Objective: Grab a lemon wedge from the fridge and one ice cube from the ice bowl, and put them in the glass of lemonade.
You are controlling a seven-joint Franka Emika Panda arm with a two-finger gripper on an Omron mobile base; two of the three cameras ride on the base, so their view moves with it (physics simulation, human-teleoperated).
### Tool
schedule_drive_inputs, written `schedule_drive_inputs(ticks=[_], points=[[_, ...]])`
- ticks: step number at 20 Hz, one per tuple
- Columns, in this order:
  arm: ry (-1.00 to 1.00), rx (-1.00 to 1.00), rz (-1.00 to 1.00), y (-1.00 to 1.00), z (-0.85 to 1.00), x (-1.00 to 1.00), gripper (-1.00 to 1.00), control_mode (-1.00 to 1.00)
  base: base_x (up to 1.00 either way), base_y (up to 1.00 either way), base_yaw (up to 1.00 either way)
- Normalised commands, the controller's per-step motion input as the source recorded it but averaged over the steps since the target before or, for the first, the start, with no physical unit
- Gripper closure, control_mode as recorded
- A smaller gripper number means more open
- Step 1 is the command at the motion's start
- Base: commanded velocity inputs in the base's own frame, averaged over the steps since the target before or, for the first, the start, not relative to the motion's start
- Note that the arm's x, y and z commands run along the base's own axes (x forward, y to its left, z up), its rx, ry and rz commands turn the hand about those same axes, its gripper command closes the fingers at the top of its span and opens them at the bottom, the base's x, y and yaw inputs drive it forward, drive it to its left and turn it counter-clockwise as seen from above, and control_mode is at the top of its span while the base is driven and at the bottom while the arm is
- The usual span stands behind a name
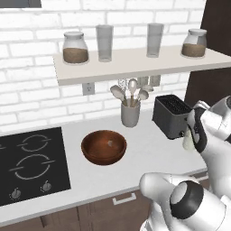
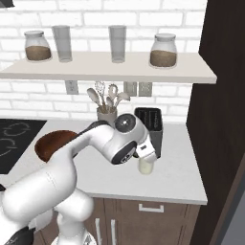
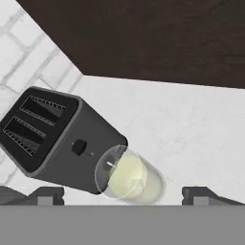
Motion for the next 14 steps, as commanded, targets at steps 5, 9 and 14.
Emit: schedule_drive_inputs(ticks=[5,9,14], points=[[-0.02,0.00,0.00,0.03,0.46,-0.94,-1.00,-1.00,0.00,0.00,0.00],[-0.02,-0.02,0.05,0.48,0.23,-0.68,-1.00,-1.00,0.00,0.00,0.00],[0.00,-0.03,0.26,0.78,0.00,-0.47,-1.00,-1.00,0.00,0.00,0.00]])
